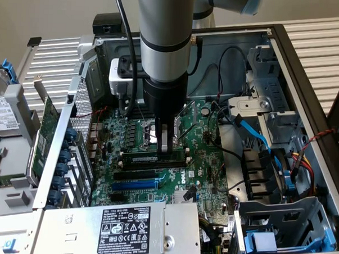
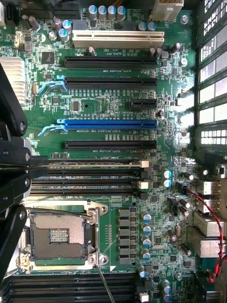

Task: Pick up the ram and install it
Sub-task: 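Insert the ram into the slot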

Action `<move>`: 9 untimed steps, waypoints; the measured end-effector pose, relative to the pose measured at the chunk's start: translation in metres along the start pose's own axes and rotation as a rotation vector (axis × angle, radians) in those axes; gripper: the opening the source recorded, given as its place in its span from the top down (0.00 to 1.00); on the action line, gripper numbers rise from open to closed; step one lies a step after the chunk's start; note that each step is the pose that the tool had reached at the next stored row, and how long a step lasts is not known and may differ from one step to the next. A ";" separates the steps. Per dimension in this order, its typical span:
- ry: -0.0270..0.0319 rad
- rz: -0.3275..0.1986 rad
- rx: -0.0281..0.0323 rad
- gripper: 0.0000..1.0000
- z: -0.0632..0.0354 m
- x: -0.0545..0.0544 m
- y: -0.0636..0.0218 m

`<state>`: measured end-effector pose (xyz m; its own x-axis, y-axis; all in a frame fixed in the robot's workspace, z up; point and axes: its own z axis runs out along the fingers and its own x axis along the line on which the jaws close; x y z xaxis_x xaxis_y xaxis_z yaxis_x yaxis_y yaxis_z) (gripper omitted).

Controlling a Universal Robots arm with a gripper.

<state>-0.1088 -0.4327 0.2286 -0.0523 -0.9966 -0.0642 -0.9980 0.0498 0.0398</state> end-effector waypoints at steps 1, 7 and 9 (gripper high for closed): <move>0.0000 0.000 0.0000 0.88 0.0000 0.000 0.0001; 0.0002 0.000 -0.0001 0.80 -0.0010 0.000 0.0003; -0.0001 0.000 0.0000 0.80 -0.0039 0.000 0.0004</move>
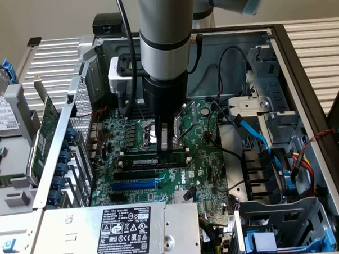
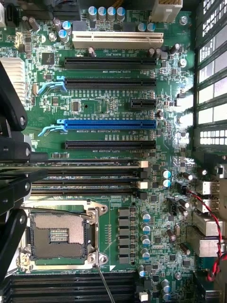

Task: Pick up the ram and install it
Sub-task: 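Insert the ram into the slot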

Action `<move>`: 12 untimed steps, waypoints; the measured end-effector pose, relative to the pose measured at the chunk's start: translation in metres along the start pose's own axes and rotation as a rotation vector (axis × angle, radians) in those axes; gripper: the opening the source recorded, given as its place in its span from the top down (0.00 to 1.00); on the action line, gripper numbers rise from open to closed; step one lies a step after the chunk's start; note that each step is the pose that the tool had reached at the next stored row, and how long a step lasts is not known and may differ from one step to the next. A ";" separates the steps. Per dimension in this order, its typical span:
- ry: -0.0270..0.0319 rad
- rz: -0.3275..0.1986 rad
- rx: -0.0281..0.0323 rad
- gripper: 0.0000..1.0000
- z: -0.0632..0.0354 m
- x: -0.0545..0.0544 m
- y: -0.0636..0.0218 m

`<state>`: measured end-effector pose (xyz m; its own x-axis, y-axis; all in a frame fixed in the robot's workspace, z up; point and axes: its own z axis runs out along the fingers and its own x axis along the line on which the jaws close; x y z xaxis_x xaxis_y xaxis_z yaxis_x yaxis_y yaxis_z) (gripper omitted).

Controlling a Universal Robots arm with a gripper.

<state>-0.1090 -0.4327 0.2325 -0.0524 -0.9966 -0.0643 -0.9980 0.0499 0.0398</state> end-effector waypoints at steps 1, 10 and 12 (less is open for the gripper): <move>0.0002 0.000 -0.0002 0.80 -0.0023 0.000 0.0001; 0.0001 0.000 0.0000 0.80 -0.0145 -0.001 0.0012; -0.0001 0.000 0.0001 0.80 -0.0149 -0.001 0.0015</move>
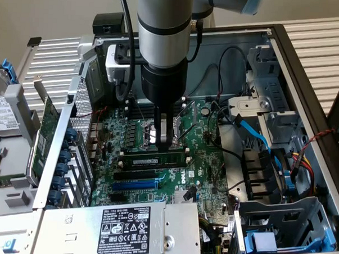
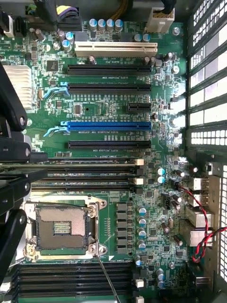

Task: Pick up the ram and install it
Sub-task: 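Insert the ram into the slot, then press down the ram until it locks into place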

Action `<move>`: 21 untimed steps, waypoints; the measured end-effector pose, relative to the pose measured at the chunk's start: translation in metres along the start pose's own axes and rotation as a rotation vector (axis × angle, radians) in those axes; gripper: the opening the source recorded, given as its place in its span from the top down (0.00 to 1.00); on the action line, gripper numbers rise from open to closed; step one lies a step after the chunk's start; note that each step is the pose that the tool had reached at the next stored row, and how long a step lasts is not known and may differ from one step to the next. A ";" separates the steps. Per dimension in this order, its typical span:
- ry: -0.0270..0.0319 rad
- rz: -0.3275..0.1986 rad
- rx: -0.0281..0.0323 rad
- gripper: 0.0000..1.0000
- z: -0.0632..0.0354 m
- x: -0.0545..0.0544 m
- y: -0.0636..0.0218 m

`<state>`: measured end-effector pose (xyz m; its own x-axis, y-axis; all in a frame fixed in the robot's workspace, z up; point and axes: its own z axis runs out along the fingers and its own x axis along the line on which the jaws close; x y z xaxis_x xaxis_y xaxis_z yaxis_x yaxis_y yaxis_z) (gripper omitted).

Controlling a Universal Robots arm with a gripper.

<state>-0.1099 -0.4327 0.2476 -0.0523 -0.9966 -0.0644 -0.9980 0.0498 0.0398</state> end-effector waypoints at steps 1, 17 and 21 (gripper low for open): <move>0.0000 0.000 0.0000 0.80 -0.0001 0.000 0.0001; 0.0003 0.001 -0.0049 0.82 0.0001 0.000 0.0065; 0.0003 0.001 -0.0051 0.89 0.0002 0.001 0.0112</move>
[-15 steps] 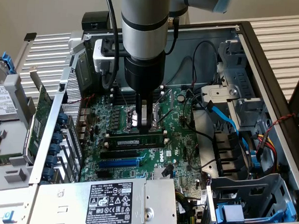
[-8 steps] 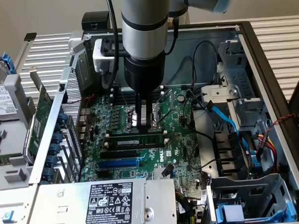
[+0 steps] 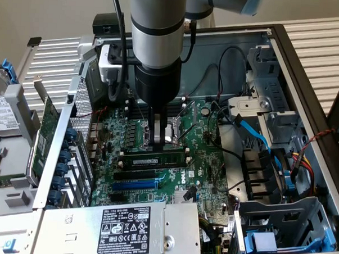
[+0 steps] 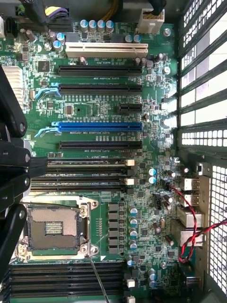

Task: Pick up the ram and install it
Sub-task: 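Press down the ram until it locks into place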

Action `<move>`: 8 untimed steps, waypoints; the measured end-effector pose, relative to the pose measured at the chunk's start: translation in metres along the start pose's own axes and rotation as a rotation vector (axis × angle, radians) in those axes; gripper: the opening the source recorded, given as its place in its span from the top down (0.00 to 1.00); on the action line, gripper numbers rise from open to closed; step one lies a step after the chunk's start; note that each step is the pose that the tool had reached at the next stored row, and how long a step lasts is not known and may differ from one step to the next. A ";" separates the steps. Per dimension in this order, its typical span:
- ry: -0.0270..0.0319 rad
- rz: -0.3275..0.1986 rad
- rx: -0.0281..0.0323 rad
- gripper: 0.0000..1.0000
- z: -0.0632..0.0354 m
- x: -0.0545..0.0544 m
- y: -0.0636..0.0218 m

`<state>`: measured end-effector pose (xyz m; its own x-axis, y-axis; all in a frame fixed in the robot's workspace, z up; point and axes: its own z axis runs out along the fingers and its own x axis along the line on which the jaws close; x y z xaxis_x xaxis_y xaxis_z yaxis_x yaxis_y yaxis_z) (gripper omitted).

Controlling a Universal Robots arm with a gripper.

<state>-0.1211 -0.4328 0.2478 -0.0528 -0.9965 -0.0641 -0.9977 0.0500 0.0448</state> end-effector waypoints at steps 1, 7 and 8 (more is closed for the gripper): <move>0.0000 0.000 0.0001 0.89 0.0001 0.000 0.0016; 0.0001 0.000 -0.0001 0.89 0.0054 0.001 0.0052; 0.0000 0.000 0.0000 0.89 0.0068 0.001 0.0057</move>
<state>-0.1271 -0.4328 0.2412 -0.0527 -0.9965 -0.0641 -0.9977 0.0499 0.0448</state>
